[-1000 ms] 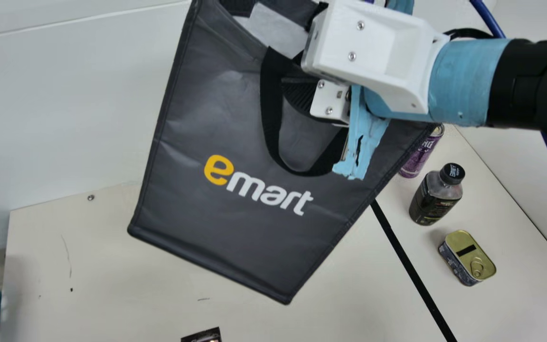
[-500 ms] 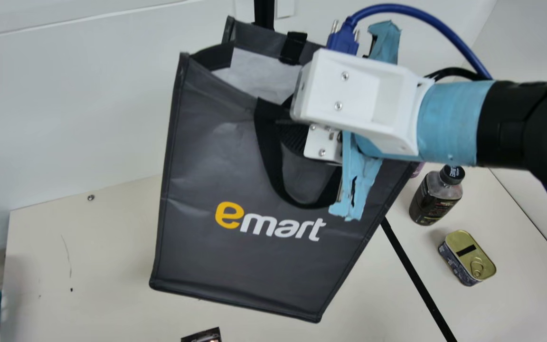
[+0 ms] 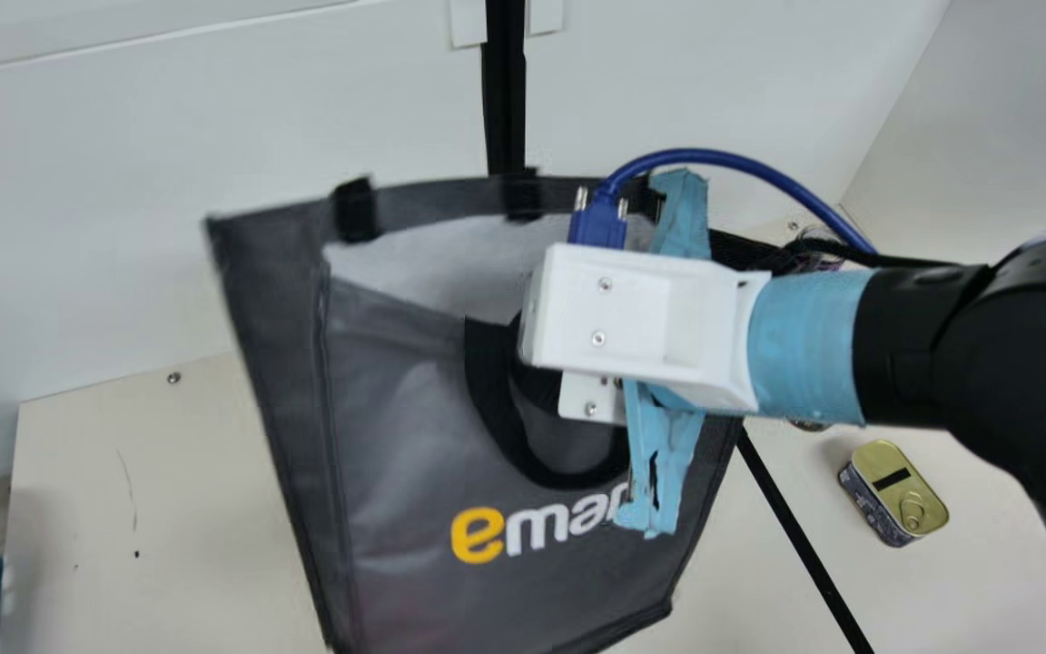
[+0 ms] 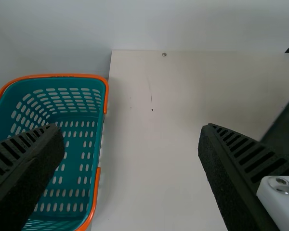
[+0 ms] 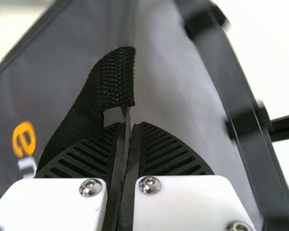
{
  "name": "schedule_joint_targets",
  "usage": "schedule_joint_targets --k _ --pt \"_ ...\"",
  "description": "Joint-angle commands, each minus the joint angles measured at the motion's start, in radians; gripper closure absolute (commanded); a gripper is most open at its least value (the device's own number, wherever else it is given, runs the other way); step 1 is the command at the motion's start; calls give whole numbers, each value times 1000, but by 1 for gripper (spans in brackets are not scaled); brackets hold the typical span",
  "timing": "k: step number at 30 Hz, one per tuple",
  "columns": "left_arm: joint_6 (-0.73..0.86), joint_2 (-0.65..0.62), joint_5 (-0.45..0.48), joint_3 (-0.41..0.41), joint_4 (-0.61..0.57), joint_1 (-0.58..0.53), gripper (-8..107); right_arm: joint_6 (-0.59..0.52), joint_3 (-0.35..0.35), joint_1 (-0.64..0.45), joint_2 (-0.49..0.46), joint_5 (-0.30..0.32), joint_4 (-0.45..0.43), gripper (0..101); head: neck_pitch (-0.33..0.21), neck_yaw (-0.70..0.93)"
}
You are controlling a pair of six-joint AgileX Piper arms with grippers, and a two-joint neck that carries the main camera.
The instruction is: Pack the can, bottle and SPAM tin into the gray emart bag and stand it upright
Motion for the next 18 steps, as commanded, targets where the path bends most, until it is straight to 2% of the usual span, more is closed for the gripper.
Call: schedule_joint_targets --k 1,11,18 --pt "0 0 0 0 0 0 9 8 17 10 -7 3 -8 101 -23 -2" --pt "0 0 0 0 0 0 9 49 72 47 -38 3 -22 101 -23 -2" --pt "0 0 0 0 0 0 9 79 64 45 -49 3 -20 101 -23 -2"
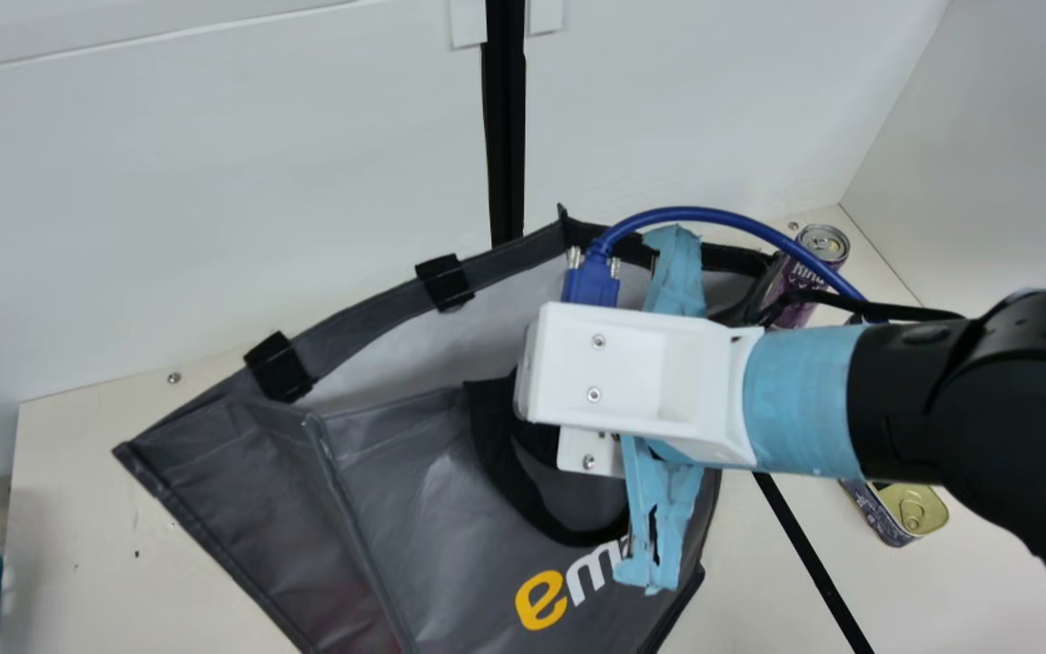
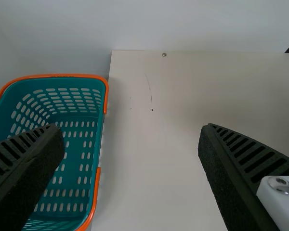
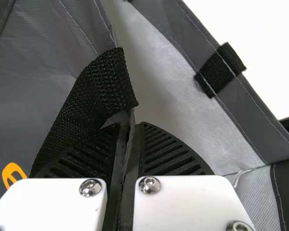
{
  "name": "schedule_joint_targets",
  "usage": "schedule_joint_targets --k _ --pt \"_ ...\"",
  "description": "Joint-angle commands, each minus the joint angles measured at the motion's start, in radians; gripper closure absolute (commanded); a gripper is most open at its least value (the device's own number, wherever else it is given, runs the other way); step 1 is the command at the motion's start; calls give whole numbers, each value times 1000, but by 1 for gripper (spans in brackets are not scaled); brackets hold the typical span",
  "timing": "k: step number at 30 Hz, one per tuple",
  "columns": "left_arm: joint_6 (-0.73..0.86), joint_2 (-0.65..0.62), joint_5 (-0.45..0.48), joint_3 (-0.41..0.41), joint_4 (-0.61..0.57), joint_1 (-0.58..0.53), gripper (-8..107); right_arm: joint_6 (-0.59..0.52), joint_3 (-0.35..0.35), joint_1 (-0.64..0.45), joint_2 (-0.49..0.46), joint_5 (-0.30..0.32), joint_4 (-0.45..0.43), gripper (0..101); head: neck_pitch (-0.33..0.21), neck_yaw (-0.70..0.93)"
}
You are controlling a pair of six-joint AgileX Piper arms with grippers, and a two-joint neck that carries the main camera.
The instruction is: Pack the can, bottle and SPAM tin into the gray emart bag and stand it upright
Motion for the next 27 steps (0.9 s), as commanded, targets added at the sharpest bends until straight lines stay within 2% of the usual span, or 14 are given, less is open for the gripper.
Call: schedule_joint_targets --k 1,10,27 --pt "0 0 0 0 0 0 9 6 -6 -5 -2 0 3 101 -23 -2" --pt "0 0 0 0 0 0 9 37 -3 -7 -23 0 1 101 -23 -2" --pt "0 0 0 0 0 0 9 140 96 112 -109 0 -66 101 -23 -2"
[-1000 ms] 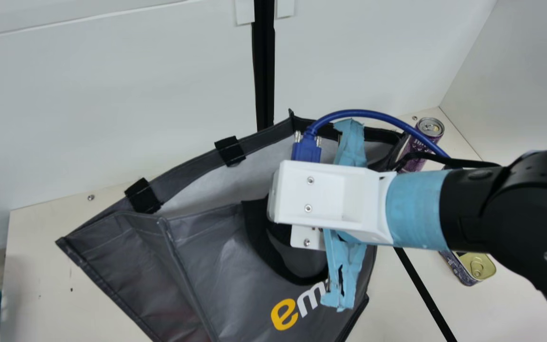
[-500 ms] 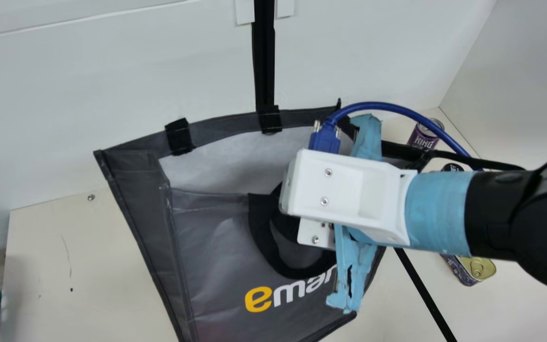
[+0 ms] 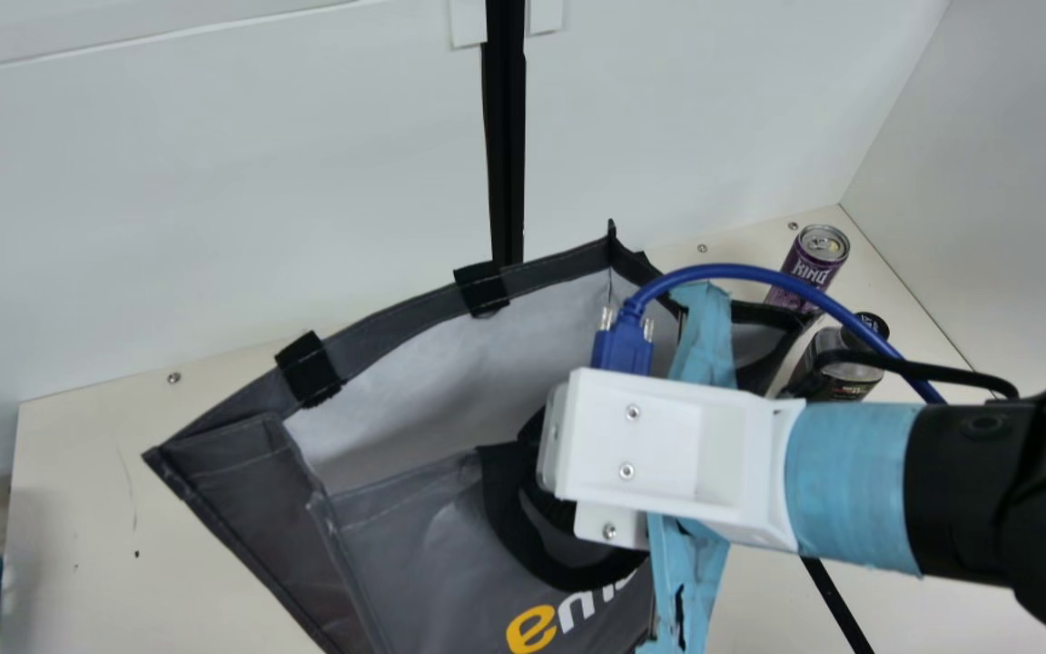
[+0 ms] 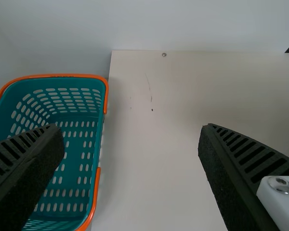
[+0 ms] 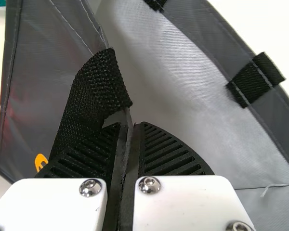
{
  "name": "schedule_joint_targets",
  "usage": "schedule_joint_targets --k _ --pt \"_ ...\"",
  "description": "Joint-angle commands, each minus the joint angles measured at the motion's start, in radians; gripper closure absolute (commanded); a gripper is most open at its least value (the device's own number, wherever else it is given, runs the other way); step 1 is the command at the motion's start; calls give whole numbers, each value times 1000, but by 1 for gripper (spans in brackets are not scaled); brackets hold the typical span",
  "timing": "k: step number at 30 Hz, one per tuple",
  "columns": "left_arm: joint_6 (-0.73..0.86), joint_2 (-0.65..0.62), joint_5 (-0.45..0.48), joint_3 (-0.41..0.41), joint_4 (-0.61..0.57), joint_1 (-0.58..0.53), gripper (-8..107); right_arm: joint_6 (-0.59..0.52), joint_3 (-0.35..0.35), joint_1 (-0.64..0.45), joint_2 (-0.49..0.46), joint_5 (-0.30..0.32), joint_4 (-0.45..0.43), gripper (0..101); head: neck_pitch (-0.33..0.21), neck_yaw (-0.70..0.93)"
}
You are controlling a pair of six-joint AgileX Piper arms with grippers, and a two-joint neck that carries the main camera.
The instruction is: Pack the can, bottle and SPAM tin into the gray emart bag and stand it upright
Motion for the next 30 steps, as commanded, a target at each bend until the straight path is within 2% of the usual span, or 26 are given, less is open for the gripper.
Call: schedule_joint_targets --k 1,3,16,30 --pt "0 0 0 0 0 0 9 11 8 13 -8 2 -7 101 -23 -2" --pt "0 0 0 0 0 0 9 24 18 27 -19 2 -16 101 -23 -2" --pt "0 0 0 0 0 0 9 104 62 91 -85 2 -79 58 -23 -2" --pt "0 0 0 0 0 0 9 188 71 133 -144 2 -125 11 -23 -2"
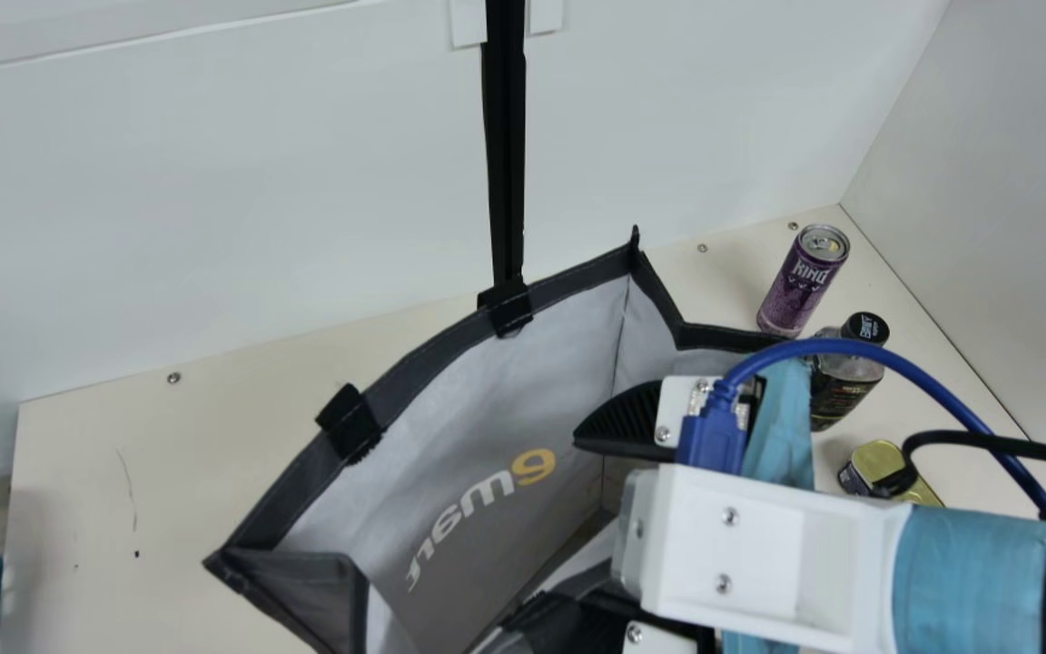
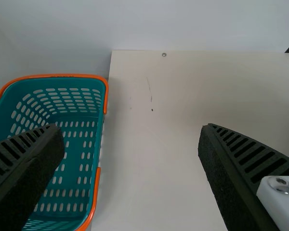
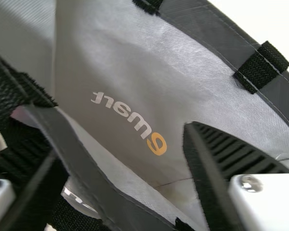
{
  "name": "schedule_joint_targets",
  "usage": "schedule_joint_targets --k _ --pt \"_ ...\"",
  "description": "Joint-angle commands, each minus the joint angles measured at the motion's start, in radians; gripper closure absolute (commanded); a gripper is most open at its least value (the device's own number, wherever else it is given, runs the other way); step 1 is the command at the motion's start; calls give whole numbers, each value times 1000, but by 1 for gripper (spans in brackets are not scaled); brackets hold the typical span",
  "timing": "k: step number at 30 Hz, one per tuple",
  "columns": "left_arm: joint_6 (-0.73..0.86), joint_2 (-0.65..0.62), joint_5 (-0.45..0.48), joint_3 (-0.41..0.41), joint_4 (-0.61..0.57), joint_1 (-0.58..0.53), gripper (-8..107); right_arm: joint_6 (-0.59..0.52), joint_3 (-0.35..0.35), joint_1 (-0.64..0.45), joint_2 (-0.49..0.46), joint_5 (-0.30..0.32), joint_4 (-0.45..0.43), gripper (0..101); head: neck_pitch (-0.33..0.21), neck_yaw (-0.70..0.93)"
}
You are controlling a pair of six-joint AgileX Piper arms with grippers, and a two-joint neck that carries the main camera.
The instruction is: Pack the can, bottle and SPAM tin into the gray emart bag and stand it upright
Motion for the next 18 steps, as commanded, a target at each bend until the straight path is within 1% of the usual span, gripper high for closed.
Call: schedule_joint_targets --k 1,2,18 --pt "0 0 0 0 0 0 9 13 0 7 -4 -1 -6 8 -23 -2" --pt "0 0 0 0 0 0 9 20 1 9 -8 -1 -8 6 -23 -2" --pt "0 0 0 0 0 0 9 146 -15 50 -65 -1 -36 6 -23 -2"
